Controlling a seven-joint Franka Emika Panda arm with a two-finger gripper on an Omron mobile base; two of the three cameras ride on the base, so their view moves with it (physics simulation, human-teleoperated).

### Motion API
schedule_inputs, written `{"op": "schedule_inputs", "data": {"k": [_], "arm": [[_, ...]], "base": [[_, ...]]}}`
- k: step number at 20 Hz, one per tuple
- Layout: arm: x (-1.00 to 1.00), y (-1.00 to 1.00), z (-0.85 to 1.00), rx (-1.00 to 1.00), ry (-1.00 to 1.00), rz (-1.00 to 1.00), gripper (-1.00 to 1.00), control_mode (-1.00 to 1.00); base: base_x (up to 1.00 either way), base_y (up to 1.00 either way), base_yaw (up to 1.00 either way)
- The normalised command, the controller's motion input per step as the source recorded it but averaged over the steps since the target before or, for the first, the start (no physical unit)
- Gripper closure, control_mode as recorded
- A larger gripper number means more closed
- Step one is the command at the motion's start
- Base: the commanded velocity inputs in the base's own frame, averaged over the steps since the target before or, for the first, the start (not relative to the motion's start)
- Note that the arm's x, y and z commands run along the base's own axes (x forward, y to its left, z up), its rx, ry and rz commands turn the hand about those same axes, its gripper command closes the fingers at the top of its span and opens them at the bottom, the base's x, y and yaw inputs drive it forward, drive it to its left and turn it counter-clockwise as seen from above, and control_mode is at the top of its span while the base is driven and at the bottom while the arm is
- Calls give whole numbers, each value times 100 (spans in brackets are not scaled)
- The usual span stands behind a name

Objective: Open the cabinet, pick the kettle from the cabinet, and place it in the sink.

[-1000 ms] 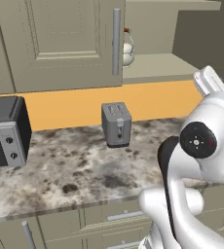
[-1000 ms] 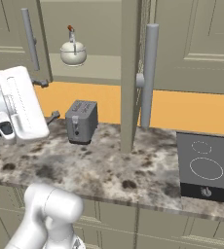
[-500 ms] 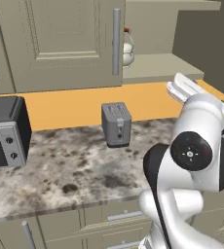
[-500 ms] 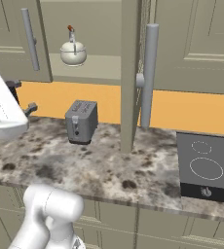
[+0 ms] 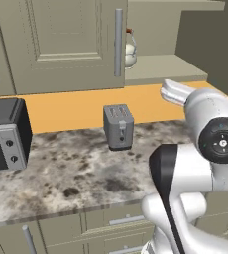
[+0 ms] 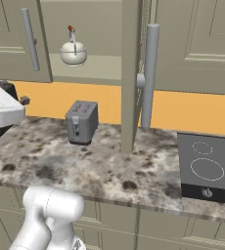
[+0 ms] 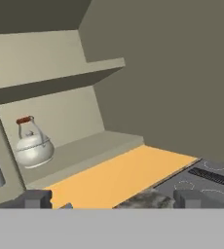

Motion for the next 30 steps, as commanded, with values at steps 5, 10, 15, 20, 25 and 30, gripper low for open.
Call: {"op": "schedule_inputs", "data": {"k": [5, 10, 15, 20, 25, 30], "arm": [[5, 29, 11, -3, 17, 15, -100, -100], [13, 31, 10, -7, 24, 11, -100, -100], [26, 19, 1, -5, 19, 13, -100, -100], [28, 14, 3, -1, 6, 16, -100, -100], [29, 21, 3, 0, 1, 18, -100, -100], [35, 24, 0, 0, 0, 18, -100, -100]], "base": [[0, 0, 0], [0, 0, 0], [0, 0, 0], [0, 0, 0], [0, 0, 0], [0, 0, 0]]}}
